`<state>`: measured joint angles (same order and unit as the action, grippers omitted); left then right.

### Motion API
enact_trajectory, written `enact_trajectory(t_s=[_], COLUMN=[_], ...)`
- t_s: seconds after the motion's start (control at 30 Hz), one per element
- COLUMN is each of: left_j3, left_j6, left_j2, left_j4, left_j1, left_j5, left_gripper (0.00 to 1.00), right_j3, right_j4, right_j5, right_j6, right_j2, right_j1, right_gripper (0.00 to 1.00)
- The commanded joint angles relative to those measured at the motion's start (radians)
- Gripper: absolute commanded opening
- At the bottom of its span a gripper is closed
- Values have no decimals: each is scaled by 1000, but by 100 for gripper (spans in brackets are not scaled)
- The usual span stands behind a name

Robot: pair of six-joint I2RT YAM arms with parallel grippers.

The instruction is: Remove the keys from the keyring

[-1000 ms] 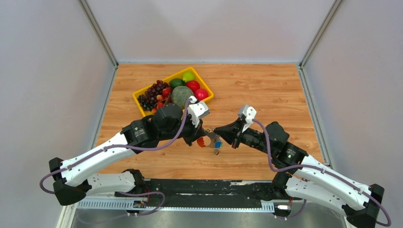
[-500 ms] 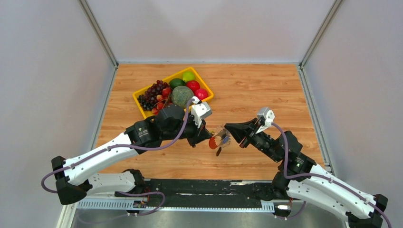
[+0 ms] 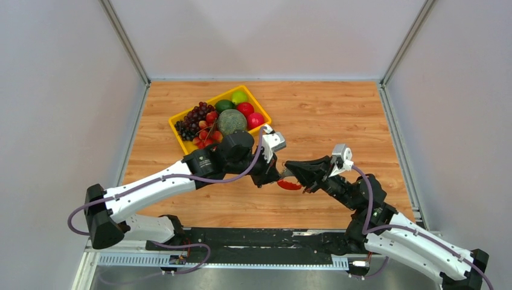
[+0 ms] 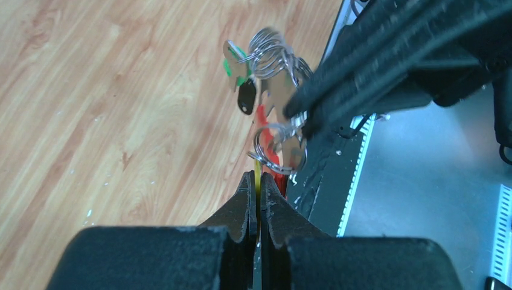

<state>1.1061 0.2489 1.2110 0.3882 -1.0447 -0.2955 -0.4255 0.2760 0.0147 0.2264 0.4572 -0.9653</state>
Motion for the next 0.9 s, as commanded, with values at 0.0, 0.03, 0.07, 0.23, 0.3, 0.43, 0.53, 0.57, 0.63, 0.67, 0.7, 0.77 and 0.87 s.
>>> enact_trajectory(t_s=[0.0,0.03,0.07,0.23,0.3,0.43,0.53,0.57,0.63,0.67,0.7,0.77,0.87], left_j3=[58,56,54,27,19,-6,-26,-30,-31,-30,-26,-17,-2], left_j6=[24,25,26,22,20,2,-21,-27,-59,-67,-81,-103,-133], left_j2=[47,48,46,5,-36,-123,-183,-204,-223,-225,-228,-226,-222], left_j4=[-32,-34,-39,-50,-43,-16,-5,-4,-3,-2,0,11,29], left_j1=[2,2,1,1,2,2,1,1,0,1,1,1,2], left_j5=[-63,-61,-55,13,54,158,211,226,231,230,230,232,213], left_gripper=[0,0,0,0,0,0,0,0,0,0,0,0,0], right_j3=[-28,-29,-29,-10,-22,-59,-57,-55,-55,-59,-64,-74,-95], right_j4=[161,158,149,103,25,-151,-218,-225,-238,-247,-251,-256,-262], right_j5=[121,131,125,-4,-156,-376,-401,-382,-333,-307,-278,-217,-145], right_j6=[-19,-23,-23,-9,6,24,27,28,37,45,48,45,32], right_j2=[4,2,-4,-70,-94,-122,-131,-129,-112,-100,-87,-56,-26], right_j1=[2,2,3,2,3,3,3,2,2,3,3,2,3], right_gripper=[0,0,0,0,0,0,0,0,0,0,0,0,7])
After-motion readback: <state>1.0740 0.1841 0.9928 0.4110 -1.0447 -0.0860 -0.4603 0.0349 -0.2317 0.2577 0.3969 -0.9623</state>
